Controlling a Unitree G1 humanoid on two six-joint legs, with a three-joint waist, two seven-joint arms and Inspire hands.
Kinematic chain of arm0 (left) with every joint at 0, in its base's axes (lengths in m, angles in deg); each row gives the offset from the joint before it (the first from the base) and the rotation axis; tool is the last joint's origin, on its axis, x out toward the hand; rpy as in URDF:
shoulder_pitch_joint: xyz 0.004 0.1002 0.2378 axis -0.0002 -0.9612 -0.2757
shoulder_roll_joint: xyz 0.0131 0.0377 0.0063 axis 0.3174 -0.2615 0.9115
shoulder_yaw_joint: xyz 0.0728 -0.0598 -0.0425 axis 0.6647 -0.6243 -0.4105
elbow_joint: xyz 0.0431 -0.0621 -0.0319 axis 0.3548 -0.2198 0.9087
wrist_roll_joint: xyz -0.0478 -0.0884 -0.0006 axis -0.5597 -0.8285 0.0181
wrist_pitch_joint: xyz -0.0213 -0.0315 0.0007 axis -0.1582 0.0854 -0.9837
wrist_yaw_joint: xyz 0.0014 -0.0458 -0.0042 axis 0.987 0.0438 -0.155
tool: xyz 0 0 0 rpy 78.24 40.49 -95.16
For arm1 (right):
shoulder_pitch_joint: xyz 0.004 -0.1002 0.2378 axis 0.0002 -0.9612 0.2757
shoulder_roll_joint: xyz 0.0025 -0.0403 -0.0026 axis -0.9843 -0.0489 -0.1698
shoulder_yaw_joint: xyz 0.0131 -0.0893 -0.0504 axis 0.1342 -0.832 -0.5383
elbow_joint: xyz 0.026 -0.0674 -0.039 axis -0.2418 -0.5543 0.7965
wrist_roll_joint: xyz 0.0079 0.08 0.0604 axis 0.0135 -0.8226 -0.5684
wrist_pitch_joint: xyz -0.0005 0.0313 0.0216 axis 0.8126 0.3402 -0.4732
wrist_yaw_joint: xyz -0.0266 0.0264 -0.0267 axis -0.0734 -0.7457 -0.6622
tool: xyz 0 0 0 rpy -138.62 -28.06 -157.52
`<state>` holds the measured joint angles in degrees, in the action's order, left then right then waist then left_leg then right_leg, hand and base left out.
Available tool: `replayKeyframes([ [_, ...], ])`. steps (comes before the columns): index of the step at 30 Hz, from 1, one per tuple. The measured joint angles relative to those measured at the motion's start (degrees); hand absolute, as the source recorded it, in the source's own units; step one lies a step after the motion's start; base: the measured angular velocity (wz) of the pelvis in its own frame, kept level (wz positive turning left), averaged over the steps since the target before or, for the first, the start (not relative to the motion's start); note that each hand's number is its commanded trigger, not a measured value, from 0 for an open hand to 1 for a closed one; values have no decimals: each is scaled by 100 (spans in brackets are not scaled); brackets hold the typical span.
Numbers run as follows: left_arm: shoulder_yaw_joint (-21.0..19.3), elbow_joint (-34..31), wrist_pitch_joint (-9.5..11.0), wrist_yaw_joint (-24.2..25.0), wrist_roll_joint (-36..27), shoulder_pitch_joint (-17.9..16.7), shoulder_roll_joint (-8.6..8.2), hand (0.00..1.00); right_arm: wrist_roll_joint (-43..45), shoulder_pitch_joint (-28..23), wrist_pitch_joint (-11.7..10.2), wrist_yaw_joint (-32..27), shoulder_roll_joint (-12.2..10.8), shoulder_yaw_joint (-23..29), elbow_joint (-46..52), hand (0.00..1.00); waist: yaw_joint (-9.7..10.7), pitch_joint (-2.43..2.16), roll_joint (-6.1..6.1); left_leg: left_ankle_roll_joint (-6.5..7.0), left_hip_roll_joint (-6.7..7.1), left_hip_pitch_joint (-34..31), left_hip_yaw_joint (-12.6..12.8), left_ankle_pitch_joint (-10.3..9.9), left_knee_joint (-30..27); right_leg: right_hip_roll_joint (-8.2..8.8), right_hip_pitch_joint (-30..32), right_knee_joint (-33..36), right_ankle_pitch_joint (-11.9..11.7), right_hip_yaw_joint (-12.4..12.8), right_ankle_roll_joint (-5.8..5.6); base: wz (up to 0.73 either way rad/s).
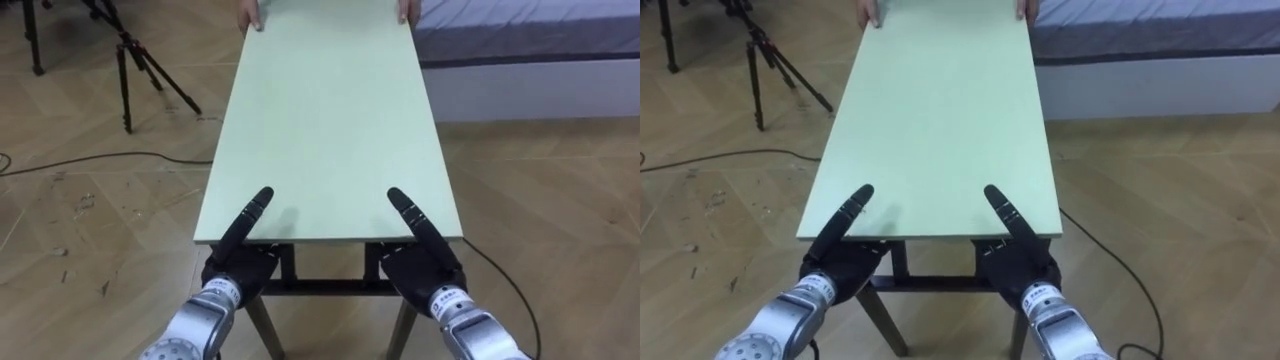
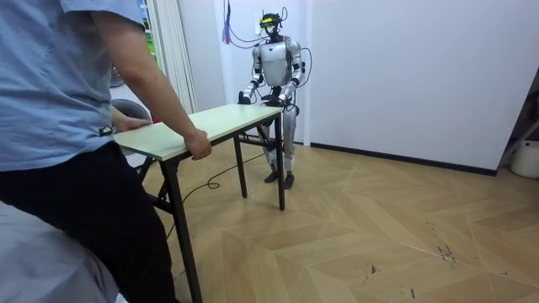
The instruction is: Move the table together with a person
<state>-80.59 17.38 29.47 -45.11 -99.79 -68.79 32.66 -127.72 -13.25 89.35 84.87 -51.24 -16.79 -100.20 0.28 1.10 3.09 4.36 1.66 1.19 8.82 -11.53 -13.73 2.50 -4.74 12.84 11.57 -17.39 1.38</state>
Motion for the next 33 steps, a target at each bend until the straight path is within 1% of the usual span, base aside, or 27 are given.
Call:
replayKeyframes([
  [1,0,-47,6,-94,-1,0,-4,76,-24,0,-11,-36,-9,0,16,0,0,0,0,0,0,-1,5,0,0,1,5,0,-1,1,0,0],
  [2,0,-77,14,-166,-9,0,-14,94,-32,2,-39,-58,-25,0,18,20,-2,0,0,0,-2,-1,20,0,2,2,8,1,-1,8,0,-3],
  [3,0,-102,27,-233,-21,1,-22,100,-34,13,-47,-88,-29,0,18,82,-1,0,1,0,-3,-1,30,0,2,3,10,4,-1,14,0,0],
  [4,0,-119,33,-266,-30,1,-27,100,-37,17,-48,-102,-29,0,18,100,-1,0,0,1,-3,-1,32,0,3,3,11,5,-1,15,-1,0],
  [8,0,-235,57,-536,-56,1,-52,100,-61,46,-59,-206,-34,-6,25,100,-2,-1,-1,3,-3,5,41,1,4,3,11,4,-9,24,-3,0],
  [11,1,-279,65,-636,-55,1,-57,100,-60,49,-87,-293,-59,-11,57,100,-1,-1,-1,5,-3,8,43,3,7,5,12,7,-10,25,-3,0],
  [12,2,-281,66,-642,-55,2,-62,100,-59,63,-88,-383,-59,-17,56,100,-3,-1,-1,6,-3,8,43,3,8,5,12,7,-10,24,-3,0],
  [13,11,-293,66,-660,-52,2,-91,100,-59,85,-107,-596,-60,-17,52,100,-33,-1,0,10,-2,7,43,5,12,7,13,6,-10,19,-3,0],
  [15,43,-293,66,-803,-42,3,-126,100,-57,93,-134,-855,-71,-20,48,100,-56,0,-1,10,-2,3,43,6,21,7,21,1,-10,16,-3,0],
  [16,47,-295,68,-857,-42,-7,-181,100,-57,78,-157,-939,-73,-21,47,100,-63,0,-1,10,0,-20,40,6,23,7,43,-4,-10,16,-4,0],
  [19,51,-320,79,-858,14,-5,-199,100,-6,92,-199,-938,-81,-33,51,100,-64,-1,-3,11,2,-49,38,6,24,7,72,-5,-11,25,-4,0],
  [20,66,-320,80,-858,19,-5,-203,100,81,94,-286,-938,-83,-83,51,100,-65,0,-5,11,2,-47,39,6,25,7,71,-6,-11,39,-4,0],
  [21,74,-320,83,-858,62,-5,-205,100,125,93,-300,-938,-92,-84,51,100,-65,0,-5,11,4,-47,39,6,27,7,72,-8,-11,46,-4,0],
  [23,74,-319,97,-858,190,-6,-216,100,151,93,-303,-939,-108,-84,50,100,-66,2,-9,11,7,-47,42,6,28,7,78,-13,-11,85,-5,0],
  [28,73,-314,97,-860,255,-15,-222,100,214,93,-315,-940,-137,-74,46,100,-68,4,-10,11,6,-53,55,6,27,-1,88,-14,-11,156,-6,0],
  [33,73,-314,95,-856,309,-18,-225,100,217,93,-317,-940,-138,-74,48,100,-68,4,-10,11,6,-55,54,6,48,-5,93,-18,-11,169,-6,0],
])
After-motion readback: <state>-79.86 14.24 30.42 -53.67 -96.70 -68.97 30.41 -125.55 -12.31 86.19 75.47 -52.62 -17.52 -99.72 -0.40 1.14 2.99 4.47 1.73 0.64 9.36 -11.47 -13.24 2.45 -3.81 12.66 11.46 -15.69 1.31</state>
